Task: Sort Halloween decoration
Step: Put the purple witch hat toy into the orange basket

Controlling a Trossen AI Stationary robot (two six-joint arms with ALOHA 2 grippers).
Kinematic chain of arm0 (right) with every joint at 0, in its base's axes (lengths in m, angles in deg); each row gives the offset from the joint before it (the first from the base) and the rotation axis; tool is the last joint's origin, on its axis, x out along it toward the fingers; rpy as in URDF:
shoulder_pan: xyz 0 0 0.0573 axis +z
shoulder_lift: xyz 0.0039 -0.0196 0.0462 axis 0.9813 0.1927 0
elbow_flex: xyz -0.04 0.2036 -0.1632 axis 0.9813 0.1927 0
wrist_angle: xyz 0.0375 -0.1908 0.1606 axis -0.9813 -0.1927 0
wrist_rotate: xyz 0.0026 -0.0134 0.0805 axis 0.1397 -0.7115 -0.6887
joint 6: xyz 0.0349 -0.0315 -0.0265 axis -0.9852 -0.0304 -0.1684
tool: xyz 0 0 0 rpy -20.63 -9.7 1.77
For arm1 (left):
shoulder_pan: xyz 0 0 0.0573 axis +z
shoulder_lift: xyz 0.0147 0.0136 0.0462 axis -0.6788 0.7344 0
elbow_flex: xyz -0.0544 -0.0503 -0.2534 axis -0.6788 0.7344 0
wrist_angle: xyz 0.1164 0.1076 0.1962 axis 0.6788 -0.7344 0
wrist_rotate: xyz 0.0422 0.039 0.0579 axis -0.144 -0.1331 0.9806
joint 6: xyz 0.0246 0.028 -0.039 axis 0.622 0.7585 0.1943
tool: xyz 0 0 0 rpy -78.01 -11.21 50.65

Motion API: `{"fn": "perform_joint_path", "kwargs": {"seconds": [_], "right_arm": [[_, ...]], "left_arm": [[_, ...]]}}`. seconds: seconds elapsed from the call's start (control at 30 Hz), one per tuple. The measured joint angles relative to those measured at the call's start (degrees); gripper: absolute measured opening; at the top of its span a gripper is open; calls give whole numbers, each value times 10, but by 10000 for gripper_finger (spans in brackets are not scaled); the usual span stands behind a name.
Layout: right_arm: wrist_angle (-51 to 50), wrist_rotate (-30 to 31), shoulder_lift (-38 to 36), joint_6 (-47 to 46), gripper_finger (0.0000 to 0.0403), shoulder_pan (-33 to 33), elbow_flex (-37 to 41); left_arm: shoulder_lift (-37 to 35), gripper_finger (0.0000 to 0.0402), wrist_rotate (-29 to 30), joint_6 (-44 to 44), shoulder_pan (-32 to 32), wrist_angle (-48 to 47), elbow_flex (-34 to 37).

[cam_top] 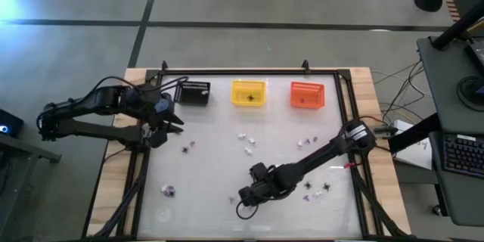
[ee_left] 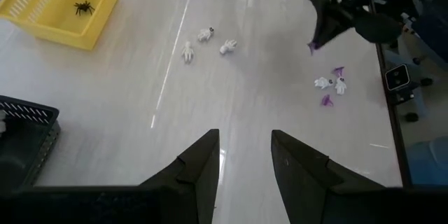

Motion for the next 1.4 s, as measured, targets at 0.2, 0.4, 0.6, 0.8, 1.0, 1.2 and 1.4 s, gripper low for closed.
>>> {"fn": "perform_joint_path", "kwargs": {"seconds": [0.2,0.4,0.6,0.8,1.0,1.2,1.4], "right_arm": [[-85,33,-39,-2,8,-2,0],[-175,54,-72,-2,8,-14,-1],[-266,57,-97,9,8,-41,-1],[-333,71,-118,43,8,-83,-1],[-350,72,-143,118,8,-143,11],[-365,81,-158,213,8,-218,16],[-367,81,-175,315,8,-291,16]], "left_arm": [[-9,113,0,0,0,-1,0],[-14,113,0,1,0,-1,0],[-16,113,1,15,0,-1,0],[-17,113,36,17,0,-1,0],[-21,113,62,15,0,-1,0],[-27,113,105,-2,0,-1,0],[-32,113,124,-19,0,-1,0]]}}
